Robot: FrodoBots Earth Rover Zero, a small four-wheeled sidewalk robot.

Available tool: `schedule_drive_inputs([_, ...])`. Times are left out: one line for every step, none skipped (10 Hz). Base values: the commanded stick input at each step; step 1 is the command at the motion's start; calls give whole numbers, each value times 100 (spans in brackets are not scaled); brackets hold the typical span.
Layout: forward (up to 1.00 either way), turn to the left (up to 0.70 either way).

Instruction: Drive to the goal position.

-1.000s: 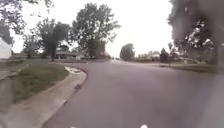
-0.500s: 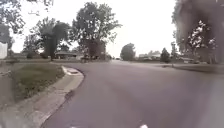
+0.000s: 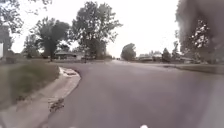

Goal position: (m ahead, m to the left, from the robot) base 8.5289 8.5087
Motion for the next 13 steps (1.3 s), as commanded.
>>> schedule_drive_inputs([100, 0])
schedule_drive_inputs([100, 0])
schedule_drive_inputs([100, 0])
schedule_drive_inputs([100, 0])
schedule_drive_inputs([100, 0])
schedule_drive_inputs([100, 0])
schedule_drive_inputs([100, 0])
schedule_drive_inputs([100, 0])
schedule_drive_inputs([100, 0])
schedule_drive_inputs([100, 0])
schedule_drive_inputs([100, 0])
schedule_drive_inputs([100, 0])
schedule_drive_inputs([100, 6])
